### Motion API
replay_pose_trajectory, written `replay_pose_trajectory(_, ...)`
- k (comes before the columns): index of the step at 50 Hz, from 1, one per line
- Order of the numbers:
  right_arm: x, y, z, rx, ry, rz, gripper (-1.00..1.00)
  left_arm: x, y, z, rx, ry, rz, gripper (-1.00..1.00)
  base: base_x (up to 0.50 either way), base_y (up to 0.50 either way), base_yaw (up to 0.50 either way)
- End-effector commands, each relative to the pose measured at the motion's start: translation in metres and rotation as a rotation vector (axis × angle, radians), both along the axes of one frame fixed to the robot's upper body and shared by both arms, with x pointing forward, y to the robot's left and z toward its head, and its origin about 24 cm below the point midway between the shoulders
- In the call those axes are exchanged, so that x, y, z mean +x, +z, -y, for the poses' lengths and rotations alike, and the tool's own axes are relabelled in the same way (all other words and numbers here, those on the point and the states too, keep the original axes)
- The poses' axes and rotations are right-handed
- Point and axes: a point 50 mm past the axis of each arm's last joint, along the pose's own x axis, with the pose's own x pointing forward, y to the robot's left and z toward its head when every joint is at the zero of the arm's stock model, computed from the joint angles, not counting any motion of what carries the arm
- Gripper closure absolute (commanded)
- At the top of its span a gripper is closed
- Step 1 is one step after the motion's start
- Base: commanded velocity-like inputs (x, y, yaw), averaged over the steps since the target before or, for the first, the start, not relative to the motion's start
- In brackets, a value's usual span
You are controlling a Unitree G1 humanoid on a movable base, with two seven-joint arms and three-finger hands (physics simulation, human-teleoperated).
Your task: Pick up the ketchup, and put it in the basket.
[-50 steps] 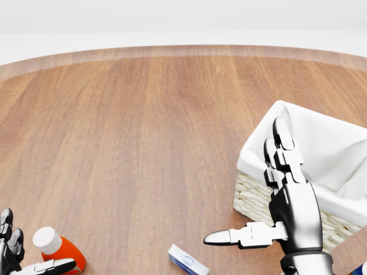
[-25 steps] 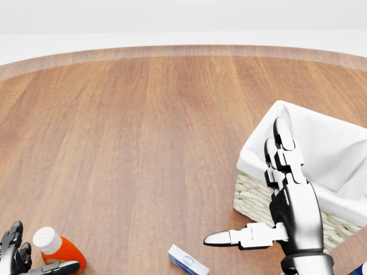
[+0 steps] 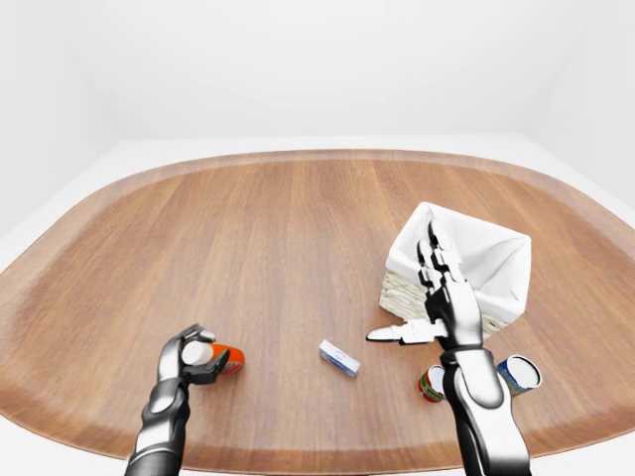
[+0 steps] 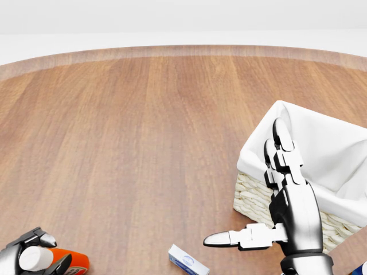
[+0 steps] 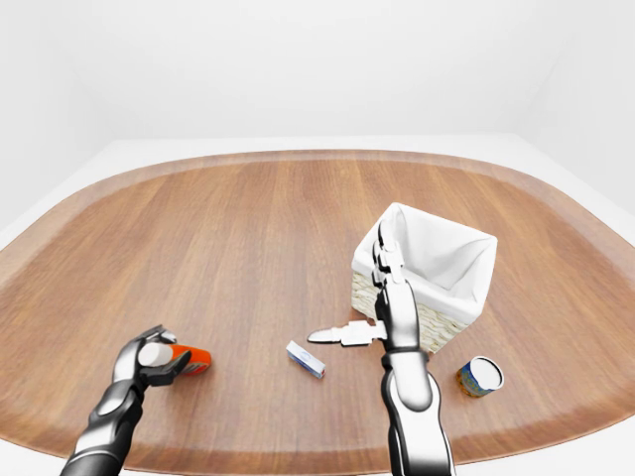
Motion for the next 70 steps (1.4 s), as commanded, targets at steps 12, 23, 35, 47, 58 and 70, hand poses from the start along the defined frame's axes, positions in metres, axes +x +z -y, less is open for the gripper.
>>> replay_pose_trajectory(12,0.001,-0.001,-0.001,0.002,0.007,-0.003,-1.00,0.002,0.029,0.006,0.109,-0.042,0.133,0.95,0.00,0.00,0.00)
replay_pose_trajectory(23,0.001,-0.002,-0.001,0.007,0.014,-0.009,-1.00,0.011,0.080,0.020,0.213,-0.113,0.352,0.94,0.00,0.00,0.00)
replay_pose_trajectory(35,0.001,-0.007,-0.001,0.011,0.016,-0.029,-1.00,0.014,0.116,0.038,0.263,-0.176,0.508,0.94,0.00,0.00,0.00)
replay_pose_trajectory(47,0.000,-0.006,-0.001,0.015,0.014,-0.025,-1.00,0.017,0.146,0.064,0.277,-0.253,0.592,0.94,0.00,0.00,0.00)
replay_pose_trajectory(58,0.000,-0.004,-0.001,0.013,0.012,-0.018,-1.00,0.027,0.157,0.086,0.268,-0.308,0.625,0.94,0.00,0.00,0.00)
replay_pose_trajectory(70,-0.001,-0.004,-0.001,0.012,0.013,-0.017,-1.00,0.027,0.183,0.114,0.273,-0.385,0.719,0.94,0.00,0.00,0.00)
